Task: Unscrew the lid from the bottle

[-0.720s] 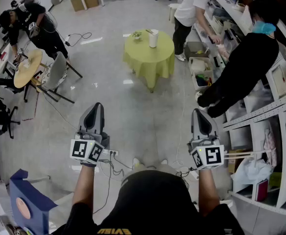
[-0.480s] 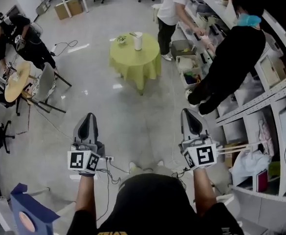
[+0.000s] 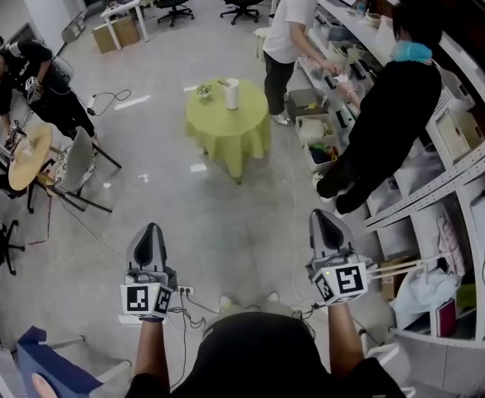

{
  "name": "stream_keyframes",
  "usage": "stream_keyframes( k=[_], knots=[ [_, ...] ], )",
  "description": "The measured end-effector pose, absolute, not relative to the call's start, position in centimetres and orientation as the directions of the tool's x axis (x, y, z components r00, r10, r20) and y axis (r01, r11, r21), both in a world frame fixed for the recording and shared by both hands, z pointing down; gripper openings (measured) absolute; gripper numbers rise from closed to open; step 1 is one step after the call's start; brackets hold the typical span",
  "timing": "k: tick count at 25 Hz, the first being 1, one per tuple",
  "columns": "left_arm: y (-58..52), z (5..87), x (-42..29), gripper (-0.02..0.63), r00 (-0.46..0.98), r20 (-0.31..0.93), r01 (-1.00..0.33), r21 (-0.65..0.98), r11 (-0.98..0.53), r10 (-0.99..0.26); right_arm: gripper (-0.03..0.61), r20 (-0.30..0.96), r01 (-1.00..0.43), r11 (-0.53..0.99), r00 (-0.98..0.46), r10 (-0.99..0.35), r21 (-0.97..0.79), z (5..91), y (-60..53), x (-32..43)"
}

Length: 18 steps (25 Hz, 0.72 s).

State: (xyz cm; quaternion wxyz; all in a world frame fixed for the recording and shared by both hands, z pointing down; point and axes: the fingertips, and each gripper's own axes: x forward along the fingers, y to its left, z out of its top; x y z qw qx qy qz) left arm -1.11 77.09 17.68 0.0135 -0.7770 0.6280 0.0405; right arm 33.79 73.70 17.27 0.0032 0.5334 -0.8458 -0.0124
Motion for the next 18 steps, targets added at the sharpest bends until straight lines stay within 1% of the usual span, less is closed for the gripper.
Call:
stream_keyframes(
  k=[2, 5, 6, 7, 8, 9, 10, 11, 13, 14, 15, 18],
  knots=[
    [77.0, 17.4, -1.2, 0.018, 0.215, -0.083, -0.976, 0.016, -0.217, -0.973, 0.047, -0.015, -0.889, 0.457, -0.458, -0.889, 0.038, 17.0, 73.6, 33.0],
    [76.9, 17.1, -1.3, 0.021, 0.246, -0.076, -0.969, -0.005, -0.247, -0.966, 0.148, -0.026, -0.866, 0.498, -0.500, -0.866, 0.044, 16.7, 73.4, 31.5],
    [76.9, 17.1, -1.4, 0.033, 0.257, -0.077, -0.966, -0.002, -0.257, -0.963, 0.201, -0.030, -0.858, 0.513, -0.514, -0.857, 0.043, 16.7, 73.4, 31.0],
    [76.9, 16.9, -1.4, 0.070, 0.266, -0.081, -0.964, 0.005, -0.267, -0.961, 0.259, -0.031, -0.850, 0.525, -0.526, -0.850, 0.043, 16.6, 73.4, 30.5],
    [77.0, 16.8, -1.5, 0.131, 0.275, -0.087, -0.961, 0.015, -0.277, -0.957, 0.303, -0.029, -0.845, 0.533, -0.534, -0.845, 0.044, 16.6, 73.4, 30.1],
    [77.1, 16.8, -1.6, 0.167, 0.288, -0.096, -0.956, 0.026, -0.291, -0.953, 0.324, -0.028, -0.842, 0.537, -0.538, -0.842, 0.046, 16.6, 73.4, 29.7],
    [77.2, 16.7, -1.7, 0.179, 0.305, -0.105, -0.950, 0.036, -0.310, -0.947, 0.333, -0.029, -0.840, 0.540, -0.541, -0.840, 0.046, 16.5, 73.5, 29.3],
    [77.3, 16.7, -1.6, 0.206, 0.326, -0.113, -0.942, 0.045, -0.333, -0.938, 0.342, -0.031, -0.838, 0.543, -0.545, -0.838, 0.041, 16.5, 73.6, 29.0],
    [77.5, 16.9, -1.5, 0.312, 0.373, -0.113, -0.924, 0.049, -0.380, -0.921, 0.379, -0.033, -0.836, 0.549, -0.549, -0.835, 0.025, 16.7, 73.6, 28.4],
    [77.7, 17.1, -1.4, 0.348, 0.393, -0.107, -0.916, 0.043, -0.399, -0.913, 0.387, -0.030, -0.837, 0.547, -0.547, -0.836, 0.019, 16.9, 73.7, 28.2],
    [77.9, 17.4, -1.4, 0.363, 0.411, -0.098, -0.909, 0.032, -0.415, -0.907, 0.388, -0.024, -0.841, 0.541, -0.542, -0.840, 0.016, 17.1, 73.8, 28.1],
    [78.8, 18.4, -1.7, 0.371, 0.442, -0.066, -0.897, 0.000, -0.443, -0.895, 0.388, -0.011, -0.859, 0.513, -0.513, -0.859, -0.002, 17.7, 74.2, 27.7]
  ],
)
